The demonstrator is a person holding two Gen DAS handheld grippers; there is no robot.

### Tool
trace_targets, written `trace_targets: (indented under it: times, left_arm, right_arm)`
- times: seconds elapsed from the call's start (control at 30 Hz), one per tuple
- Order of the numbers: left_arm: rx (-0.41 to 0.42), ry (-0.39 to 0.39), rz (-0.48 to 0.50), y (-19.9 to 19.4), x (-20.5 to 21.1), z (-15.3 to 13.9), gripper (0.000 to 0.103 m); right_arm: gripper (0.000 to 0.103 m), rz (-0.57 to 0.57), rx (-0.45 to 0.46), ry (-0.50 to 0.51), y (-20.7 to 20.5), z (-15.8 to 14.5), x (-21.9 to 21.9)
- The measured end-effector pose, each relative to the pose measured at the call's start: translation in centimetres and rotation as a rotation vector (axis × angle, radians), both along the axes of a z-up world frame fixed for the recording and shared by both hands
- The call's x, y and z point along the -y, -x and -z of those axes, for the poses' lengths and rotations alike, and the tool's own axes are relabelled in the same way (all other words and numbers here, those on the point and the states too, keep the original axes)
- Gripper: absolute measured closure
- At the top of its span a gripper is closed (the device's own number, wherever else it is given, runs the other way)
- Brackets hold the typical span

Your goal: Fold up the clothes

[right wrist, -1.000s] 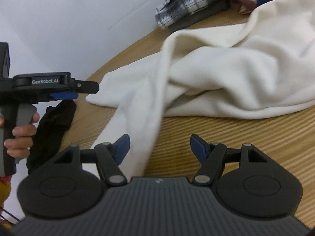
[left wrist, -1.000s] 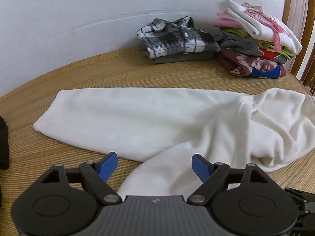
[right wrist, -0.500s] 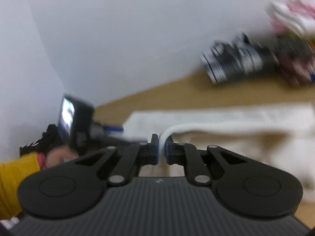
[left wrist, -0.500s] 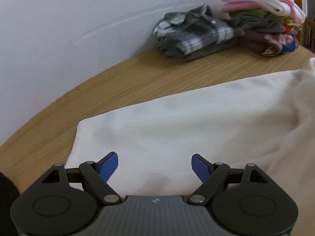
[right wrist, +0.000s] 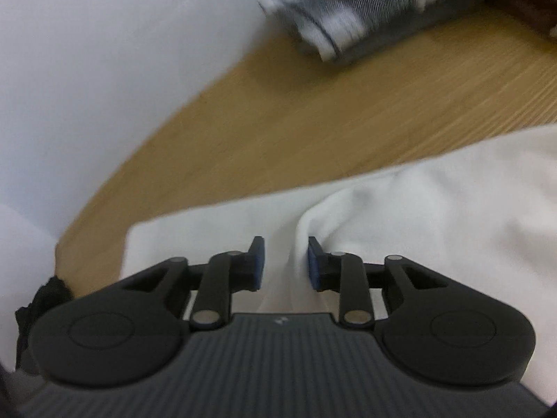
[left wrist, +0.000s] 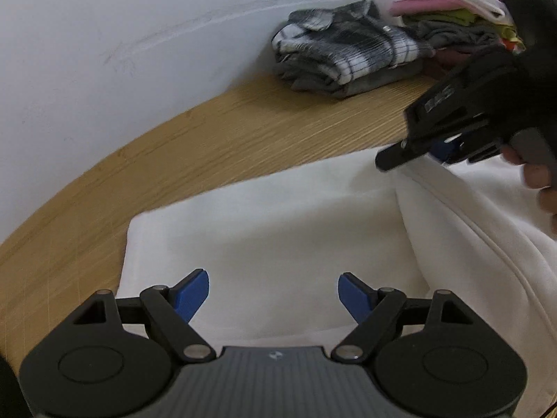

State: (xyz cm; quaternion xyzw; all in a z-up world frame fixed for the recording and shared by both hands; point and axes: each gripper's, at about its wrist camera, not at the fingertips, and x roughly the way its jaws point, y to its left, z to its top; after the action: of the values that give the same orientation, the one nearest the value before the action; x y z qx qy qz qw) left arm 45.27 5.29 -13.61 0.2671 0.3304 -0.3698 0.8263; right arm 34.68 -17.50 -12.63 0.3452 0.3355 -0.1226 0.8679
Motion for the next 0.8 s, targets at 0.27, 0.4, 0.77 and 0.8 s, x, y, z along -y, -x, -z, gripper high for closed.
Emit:
trace_targets:
  times: [0.27,0.4,0.77,0.8]
  left_arm:
    - [0.022,-0.014,0.013,-1.7,-1.0,0.2,0.019]
    - [-0.017,-0.011,-0.018,-2.7,-2.2,0.5,0.019]
    - [-0.025,-0.006,-0.030,-2.9,-4.1,1.2,0.019]
    - [-0.030,0.003,-0.036,-3.1,-4.5,1.1,0.019]
  right_arm:
    - [0.030,0.071,0.053,0.259,12.7,-3.9,-2.4]
    - [0.029,0.010,-0.051,0.195,16.1,-1.1,-4.0]
    - [0.089,-0.168,-0.082,0.014,13.4,3.4,-7.2]
    - [0.090,-0.193,-0.033,0.001,12.8,2.2,-7.2]
